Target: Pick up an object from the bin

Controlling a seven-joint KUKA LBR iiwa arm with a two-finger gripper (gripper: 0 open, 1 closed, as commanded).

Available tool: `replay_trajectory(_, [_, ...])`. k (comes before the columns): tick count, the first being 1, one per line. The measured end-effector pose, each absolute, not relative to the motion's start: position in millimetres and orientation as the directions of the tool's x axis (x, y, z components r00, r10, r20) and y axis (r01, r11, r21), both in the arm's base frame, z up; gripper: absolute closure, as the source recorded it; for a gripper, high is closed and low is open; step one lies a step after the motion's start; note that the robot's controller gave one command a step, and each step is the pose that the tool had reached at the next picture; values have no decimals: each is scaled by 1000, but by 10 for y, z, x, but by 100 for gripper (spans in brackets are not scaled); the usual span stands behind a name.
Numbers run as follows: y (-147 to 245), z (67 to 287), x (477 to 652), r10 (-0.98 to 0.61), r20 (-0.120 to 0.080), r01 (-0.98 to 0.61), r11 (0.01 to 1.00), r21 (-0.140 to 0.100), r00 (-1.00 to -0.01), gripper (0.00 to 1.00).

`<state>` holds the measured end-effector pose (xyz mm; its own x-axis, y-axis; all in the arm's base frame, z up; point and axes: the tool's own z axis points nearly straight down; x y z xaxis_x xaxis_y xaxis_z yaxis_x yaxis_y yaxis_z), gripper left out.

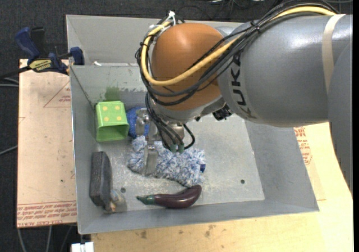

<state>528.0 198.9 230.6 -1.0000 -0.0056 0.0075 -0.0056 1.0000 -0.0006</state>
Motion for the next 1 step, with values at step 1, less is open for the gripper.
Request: replay_trajectory(1, [1977, 2353, 5295, -1, 0, -1, 1000, 1, -1000, 0])
